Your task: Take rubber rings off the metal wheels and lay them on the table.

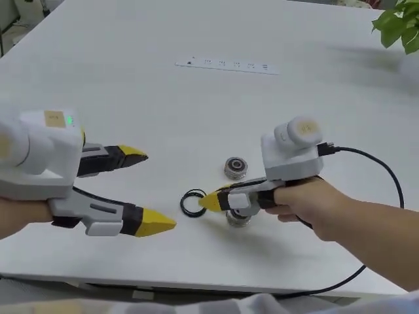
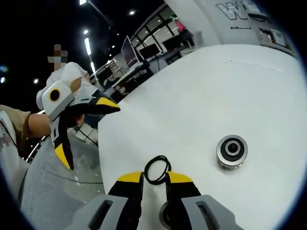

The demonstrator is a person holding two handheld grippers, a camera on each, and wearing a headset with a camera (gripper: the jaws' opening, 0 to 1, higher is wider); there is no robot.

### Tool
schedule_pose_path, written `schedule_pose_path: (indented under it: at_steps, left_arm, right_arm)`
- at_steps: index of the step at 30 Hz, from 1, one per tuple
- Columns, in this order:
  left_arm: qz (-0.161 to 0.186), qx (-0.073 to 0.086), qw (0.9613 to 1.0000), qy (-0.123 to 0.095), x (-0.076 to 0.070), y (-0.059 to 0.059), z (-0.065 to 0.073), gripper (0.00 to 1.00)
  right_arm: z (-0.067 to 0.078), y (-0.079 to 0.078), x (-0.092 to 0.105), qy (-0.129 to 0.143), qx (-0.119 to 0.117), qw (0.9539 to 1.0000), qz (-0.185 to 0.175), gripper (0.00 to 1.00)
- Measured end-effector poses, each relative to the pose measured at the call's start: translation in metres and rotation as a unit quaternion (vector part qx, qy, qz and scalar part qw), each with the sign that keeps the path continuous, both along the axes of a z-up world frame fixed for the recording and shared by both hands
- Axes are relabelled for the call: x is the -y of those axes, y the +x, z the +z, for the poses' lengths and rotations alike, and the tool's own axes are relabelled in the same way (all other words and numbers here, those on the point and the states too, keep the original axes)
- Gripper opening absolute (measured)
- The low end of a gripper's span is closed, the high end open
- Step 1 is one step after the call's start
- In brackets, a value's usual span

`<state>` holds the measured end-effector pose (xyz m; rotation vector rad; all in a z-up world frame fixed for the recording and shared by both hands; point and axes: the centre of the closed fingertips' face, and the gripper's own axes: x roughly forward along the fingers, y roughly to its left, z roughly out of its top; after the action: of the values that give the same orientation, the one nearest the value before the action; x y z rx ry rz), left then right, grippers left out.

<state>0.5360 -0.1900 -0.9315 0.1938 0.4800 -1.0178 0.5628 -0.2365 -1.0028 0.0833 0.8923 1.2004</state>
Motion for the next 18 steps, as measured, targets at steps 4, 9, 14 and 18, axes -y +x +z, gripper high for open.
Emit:
schedule_pose_path:
  at_steps: [4,9,14,18]
  left_arm:
    - [-0.001,0.000,1.0000,0.000,0.001,-0.001,0.001,0.78]
    - [-0.001,0.002,1.0000,0.000,0.003,-0.002,0.004,0.78]
    - [0.003,0.005,1.0000,-0.006,0.003,-0.003,0.011,0.78]
    - [0.009,0.011,0.9998,-0.011,0.002,-0.002,0.018,0.78]
  right_arm:
    - [0.003,-0.003,0.001,-0.002,0.015,0.9999,0.008,0.22]
    - [0.015,-0.005,0.003,0.005,0.032,0.9994,0.009,0.27]
    - [0.027,-0.002,0.010,0.016,0.049,0.9987,0.001,0.33]
    - [0.040,0.002,0.018,0.025,0.066,0.9975,-0.007,0.39]
